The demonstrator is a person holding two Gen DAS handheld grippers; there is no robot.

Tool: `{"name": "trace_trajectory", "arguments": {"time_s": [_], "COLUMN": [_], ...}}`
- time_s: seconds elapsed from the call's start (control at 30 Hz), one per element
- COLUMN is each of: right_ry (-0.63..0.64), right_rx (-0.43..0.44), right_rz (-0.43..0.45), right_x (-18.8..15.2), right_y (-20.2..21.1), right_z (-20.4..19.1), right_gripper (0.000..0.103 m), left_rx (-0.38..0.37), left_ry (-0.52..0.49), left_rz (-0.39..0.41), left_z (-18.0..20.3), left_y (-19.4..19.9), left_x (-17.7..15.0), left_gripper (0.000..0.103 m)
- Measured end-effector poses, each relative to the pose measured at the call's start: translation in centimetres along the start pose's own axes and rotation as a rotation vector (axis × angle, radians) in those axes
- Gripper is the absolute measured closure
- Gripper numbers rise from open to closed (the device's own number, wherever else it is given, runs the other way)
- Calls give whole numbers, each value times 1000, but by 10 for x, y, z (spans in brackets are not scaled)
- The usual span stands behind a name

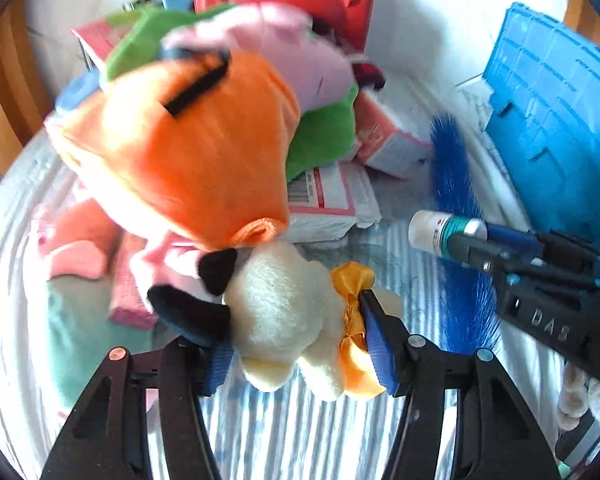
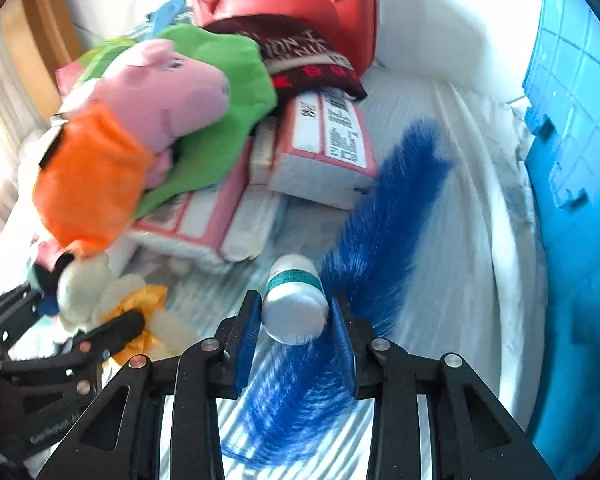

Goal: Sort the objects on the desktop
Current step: 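Grasp the white pill bottle and blue brush with the right gripper while the left grasps the cream plush, then carry both held items into the blue crate and open both grippers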

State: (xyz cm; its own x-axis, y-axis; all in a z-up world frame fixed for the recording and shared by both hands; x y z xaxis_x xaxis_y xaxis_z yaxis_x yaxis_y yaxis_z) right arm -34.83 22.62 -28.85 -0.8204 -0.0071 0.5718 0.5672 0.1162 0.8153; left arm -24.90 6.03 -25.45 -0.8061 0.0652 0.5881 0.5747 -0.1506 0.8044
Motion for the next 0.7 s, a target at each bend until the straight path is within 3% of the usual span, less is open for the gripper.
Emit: {"name": "trace_trajectory", "arguments": {"time_s": [0.4, 0.7], "right_ry": [96, 151], "right_rx": [5, -17], "right_rz": [154, 346], "right_x": [-1, 34], "right_y": [91, 191], "right_z": [-30, -46], "right_gripper": [69, 69], "left_rx": [49, 75], "left_ry": [-6, -49], "left_rz": [174, 342], "left_z": [-7, 4], "left_y": [94, 172], "left_x": [-2, 28], "left_gripper": [47, 47]}}
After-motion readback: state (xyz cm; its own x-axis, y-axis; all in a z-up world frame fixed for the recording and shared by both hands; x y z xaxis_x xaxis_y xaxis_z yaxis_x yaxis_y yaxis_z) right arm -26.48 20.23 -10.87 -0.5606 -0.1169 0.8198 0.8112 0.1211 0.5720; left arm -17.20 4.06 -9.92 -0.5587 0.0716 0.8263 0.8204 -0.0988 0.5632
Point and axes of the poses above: each gripper's, at about its wrist camera, not at the fingertips, and y roughly against the way its jaws point, z to its right, x to its top, the point moved 7 cm from there along -y, roughly the way its jaws point, and after that the axes turned 4 degrees about z, right-handed, at the moved point
